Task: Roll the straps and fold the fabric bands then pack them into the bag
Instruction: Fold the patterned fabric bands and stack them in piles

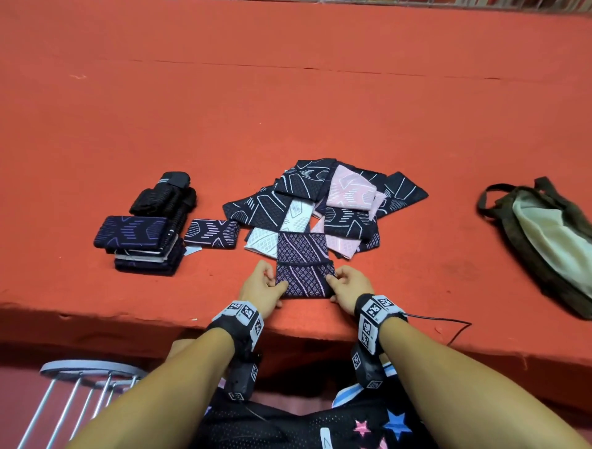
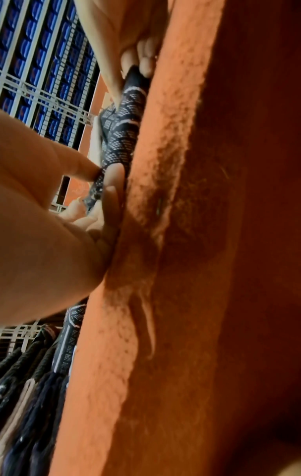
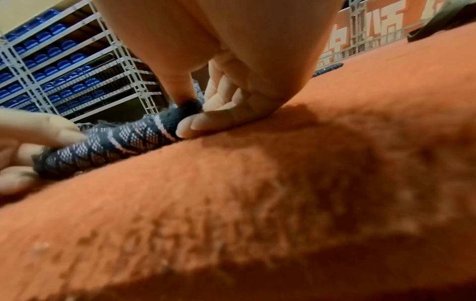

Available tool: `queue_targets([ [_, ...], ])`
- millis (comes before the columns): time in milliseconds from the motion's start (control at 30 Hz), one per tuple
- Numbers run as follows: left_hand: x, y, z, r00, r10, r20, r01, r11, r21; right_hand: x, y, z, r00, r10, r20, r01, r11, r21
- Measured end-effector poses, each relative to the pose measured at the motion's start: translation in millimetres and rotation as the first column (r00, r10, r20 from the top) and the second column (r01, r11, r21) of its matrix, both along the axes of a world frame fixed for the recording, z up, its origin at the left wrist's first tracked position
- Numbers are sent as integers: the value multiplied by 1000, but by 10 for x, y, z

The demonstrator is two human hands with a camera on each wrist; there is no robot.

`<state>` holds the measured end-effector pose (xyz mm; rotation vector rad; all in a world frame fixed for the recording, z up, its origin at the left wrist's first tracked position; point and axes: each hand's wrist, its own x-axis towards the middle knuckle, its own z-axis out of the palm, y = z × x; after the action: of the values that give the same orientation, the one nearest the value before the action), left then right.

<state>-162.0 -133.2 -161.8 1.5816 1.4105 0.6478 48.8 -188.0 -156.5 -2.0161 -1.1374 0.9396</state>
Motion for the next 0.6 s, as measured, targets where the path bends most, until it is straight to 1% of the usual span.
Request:
queue_targets([
  [100, 7, 25, -15, 998, -61, -32, 62, 998, 21, -1, 18, -49, 996, -20, 83, 17, 999, 46],
  [200, -5, 54, -15, 997, -79, -23, 79, 997, 17, 22, 7, -58, 987, 53, 155, -62, 997, 54],
  [267, -18, 57, -23, 997, -70, -8, 71, 997, 16, 29, 8, -60, 985, 73, 157, -81, 996, 43],
  [367, -22, 67, -45, 998, -61, 5, 61, 998, 0, 11, 38, -82, 989, 43, 142, -50, 998, 44],
  [433, -16, 84, -40, 997, -71, -27, 71, 997, 4, -5, 52, -86, 989, 34, 145, -39, 999, 29],
  [500, -18, 85, -12, 993, -99, -67, 100, 995, 18, -16, 50, -49, 983, 40, 180, -42, 999, 3],
  [600, -46, 64, 20, 982, -149, -117, 151, 988, 13, -34, -1, 51, 959, 133, 251, -121, 991, -65],
])
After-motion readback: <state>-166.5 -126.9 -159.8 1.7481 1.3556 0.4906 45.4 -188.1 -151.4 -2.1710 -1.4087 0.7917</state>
